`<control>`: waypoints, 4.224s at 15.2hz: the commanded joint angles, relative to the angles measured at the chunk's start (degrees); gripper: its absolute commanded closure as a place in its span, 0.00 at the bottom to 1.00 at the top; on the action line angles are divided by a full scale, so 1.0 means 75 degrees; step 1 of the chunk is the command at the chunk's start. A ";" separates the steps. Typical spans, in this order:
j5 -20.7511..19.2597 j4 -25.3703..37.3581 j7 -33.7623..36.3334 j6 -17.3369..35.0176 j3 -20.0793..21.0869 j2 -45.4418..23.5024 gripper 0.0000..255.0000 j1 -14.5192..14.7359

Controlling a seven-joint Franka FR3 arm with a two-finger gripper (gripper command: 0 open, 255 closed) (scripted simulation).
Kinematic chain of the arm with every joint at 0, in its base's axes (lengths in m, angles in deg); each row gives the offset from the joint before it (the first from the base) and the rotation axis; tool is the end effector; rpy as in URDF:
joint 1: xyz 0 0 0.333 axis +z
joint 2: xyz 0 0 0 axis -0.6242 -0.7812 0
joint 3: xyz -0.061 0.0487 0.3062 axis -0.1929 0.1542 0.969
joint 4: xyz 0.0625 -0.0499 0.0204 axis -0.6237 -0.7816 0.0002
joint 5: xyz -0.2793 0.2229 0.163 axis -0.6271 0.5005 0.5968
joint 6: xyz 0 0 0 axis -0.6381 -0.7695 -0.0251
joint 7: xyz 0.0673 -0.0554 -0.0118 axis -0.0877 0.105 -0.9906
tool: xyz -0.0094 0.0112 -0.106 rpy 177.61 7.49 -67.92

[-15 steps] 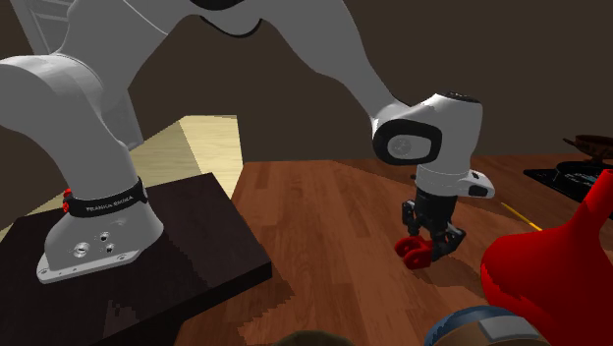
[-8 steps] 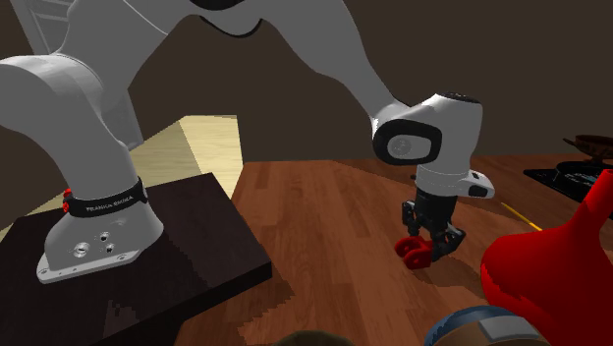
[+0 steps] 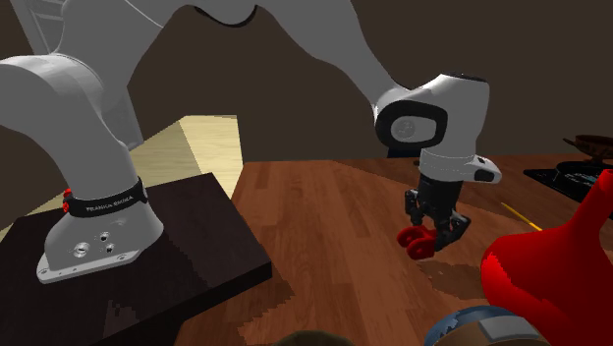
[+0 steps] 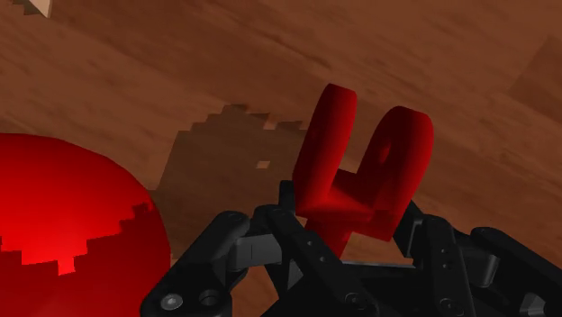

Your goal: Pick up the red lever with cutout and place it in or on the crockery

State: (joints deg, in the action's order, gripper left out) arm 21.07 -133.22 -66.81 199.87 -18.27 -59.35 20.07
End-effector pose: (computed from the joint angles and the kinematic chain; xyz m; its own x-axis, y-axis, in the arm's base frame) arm 0.5667 -0.3900 0.1749 0.9914 -0.1244 0.0400 -0.1254 -0.9918 0.0225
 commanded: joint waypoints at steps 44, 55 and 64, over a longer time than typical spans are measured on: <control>-0.1214 -0.3825 -0.1955 -0.0406 -0.1636 0.4340 1.00 -0.0664; -0.1492 -0.4721 -0.3751 -0.0237 -0.2494 0.5093 1.00 -0.1720; -0.0804 -0.4916 -0.4643 0.0369 -0.2467 0.4504 1.00 -0.2095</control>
State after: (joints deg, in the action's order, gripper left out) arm 14.16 -170.01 -101.01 201.96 -37.06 -24.79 4.58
